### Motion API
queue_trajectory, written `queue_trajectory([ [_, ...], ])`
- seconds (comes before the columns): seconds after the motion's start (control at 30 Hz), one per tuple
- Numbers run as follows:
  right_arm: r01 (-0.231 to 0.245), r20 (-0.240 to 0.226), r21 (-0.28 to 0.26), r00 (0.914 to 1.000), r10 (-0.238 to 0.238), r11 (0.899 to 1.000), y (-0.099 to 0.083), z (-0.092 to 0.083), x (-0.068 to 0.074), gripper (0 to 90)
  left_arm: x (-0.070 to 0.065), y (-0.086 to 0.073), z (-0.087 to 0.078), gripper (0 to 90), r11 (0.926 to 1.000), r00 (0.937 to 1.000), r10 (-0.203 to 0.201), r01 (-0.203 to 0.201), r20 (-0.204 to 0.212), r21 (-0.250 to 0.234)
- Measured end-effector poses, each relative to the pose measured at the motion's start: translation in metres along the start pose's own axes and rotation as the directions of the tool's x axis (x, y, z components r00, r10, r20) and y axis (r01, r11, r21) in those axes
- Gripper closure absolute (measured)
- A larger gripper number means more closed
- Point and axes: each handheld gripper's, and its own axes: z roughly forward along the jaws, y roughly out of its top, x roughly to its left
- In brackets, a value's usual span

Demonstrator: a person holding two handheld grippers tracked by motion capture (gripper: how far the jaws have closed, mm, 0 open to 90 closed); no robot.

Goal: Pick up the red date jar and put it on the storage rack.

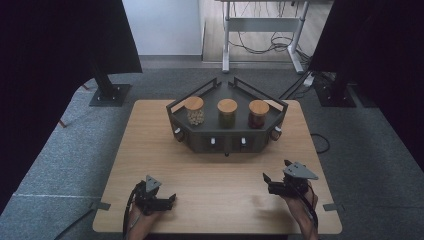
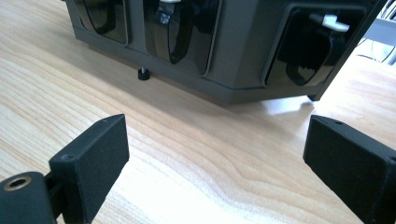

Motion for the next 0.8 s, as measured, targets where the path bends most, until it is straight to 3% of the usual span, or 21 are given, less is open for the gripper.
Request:
queue_trajectory([
  [0.8,-0.022,0.011,0.073,0.9997,0.021,0.997,-0.028,0.009,0.002,6.3,0.000,0.000,0.000,2.5,1.0000,1.0000,0.000,0.000,0.000,0.000],
])
